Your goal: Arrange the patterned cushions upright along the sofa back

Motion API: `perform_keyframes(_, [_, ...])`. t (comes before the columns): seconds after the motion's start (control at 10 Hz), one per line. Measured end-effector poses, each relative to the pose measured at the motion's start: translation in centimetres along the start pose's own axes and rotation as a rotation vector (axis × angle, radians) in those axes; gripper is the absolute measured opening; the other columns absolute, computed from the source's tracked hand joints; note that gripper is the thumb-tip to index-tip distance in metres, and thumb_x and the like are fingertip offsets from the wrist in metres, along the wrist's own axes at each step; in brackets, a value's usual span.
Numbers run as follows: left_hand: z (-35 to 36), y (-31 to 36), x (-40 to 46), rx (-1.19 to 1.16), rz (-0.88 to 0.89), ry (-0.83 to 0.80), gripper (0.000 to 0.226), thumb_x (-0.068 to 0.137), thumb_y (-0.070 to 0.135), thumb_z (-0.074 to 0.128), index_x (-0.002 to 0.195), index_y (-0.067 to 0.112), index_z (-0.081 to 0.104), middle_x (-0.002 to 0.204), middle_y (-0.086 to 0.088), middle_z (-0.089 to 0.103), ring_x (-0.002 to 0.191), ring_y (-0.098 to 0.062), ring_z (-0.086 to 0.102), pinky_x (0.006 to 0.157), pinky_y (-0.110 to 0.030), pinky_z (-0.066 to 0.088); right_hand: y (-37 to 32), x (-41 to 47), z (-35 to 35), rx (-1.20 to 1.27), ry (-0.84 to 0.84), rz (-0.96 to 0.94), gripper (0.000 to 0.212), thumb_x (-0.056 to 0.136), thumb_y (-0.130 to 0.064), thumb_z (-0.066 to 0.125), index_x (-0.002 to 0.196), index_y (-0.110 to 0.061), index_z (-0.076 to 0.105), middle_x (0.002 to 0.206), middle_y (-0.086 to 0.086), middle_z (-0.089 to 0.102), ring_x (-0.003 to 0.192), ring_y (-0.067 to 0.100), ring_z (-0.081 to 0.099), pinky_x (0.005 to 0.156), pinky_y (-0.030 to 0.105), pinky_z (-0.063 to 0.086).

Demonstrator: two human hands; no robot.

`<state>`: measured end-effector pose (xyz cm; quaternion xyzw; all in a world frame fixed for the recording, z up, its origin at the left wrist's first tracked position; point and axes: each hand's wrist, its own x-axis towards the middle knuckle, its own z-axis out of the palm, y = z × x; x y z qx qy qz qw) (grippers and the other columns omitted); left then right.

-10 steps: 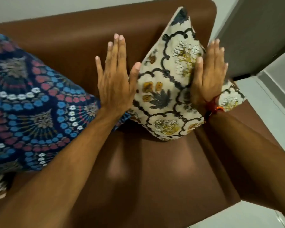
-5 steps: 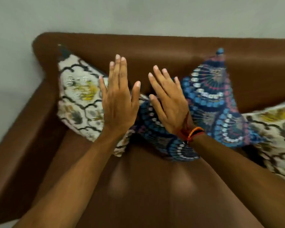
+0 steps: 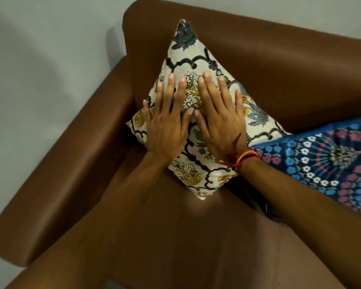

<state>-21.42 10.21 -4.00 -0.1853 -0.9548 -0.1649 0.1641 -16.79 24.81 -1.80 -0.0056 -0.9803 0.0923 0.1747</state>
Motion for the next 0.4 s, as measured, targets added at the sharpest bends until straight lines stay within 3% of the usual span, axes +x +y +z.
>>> perform_keyframes(0.2, [2.4,-1.9,1.1,-0.247,-0.208,-0.017,0.067,0.108,0.061,0.017,0.167,0.029,0.01,0.175,-0.002,0.015,0.162,-0.029,0.017,0.123,-0.068,0.023,0.8,1.0,0.4,-0.007,0.002,0.162,0.076,0.104,-0.067,0.022,0.166,-0.026,0.007,0.176,-0.007,0.009,0.164,0.024,0.008,0.13,0.06,0.012])
perform_keyframes(0.3, [1.8,-2.8,2.1,-0.447,-0.473,-0.069,0.066,0.11,0.057,0.017,0.167,0.024,0.014,0.174,-0.004,0.021,0.162,-0.031,0.015,0.125,-0.07,0.017,2.3,1.9,-0.9,0.001,-0.013,0.194,0.08,0.102,-0.072,0.02,0.166,-0.027,0.006,0.176,-0.01,0.01,0.164,0.022,0.005,0.131,0.06,0.006])
perform_keyframes(0.4, [-0.4,-3.0,2.3,-0.472,-0.562,-0.058,0.066,0.112,0.054,0.019,0.167,0.019,0.013,0.173,-0.008,0.025,0.162,-0.032,0.016,0.126,-0.07,0.012,5.4,0.6,-3.5,-0.068,-0.021,0.19,0.076,0.104,-0.067,0.018,0.166,-0.024,0.01,0.176,-0.009,0.012,0.164,0.021,0.005,0.131,0.06,0.009])
